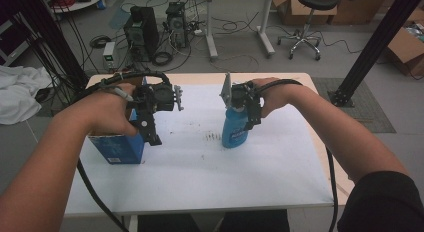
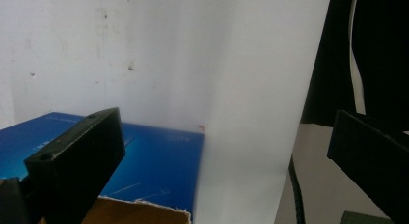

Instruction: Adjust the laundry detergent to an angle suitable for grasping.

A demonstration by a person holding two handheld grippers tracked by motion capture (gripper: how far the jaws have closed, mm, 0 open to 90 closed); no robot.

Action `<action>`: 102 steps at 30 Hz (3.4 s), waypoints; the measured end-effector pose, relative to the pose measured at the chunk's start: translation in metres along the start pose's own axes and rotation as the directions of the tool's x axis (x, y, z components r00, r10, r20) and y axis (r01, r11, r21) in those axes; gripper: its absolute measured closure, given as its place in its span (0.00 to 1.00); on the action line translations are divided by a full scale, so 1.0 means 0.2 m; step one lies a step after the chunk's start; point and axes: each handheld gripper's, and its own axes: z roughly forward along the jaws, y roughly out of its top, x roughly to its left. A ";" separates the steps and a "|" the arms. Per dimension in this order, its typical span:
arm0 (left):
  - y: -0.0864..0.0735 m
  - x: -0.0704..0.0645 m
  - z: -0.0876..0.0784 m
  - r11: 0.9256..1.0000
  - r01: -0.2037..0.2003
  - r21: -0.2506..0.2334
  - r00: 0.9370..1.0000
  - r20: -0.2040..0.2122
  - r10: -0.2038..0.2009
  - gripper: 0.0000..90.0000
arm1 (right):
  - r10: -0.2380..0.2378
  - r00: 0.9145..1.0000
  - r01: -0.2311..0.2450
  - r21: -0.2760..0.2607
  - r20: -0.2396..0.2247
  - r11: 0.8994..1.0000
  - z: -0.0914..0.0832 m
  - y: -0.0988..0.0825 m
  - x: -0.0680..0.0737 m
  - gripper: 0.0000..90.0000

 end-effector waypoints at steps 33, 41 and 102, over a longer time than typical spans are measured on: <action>-0.02 0.01 0.02 1.000 0.005 0.003 1.000 -0.005 -0.005 0.00 | 0.000 1.000 0.000 0.014 0.003 1.000 0.04 0.00 -0.02 0.15; -0.03 0.01 0.03 1.000 0.012 0.003 1.000 -0.005 -0.012 0.00 | -0.010 1.000 0.010 0.003 0.011 1.000 0.03 0.00 -0.02 0.19; -0.01 0.01 0.01 1.000 0.002 0.019 1.000 -0.028 -0.002 0.00 | 0.010 1.000 -0.010 -0.010 0.010 1.000 -0.11 -0.02 0.01 0.45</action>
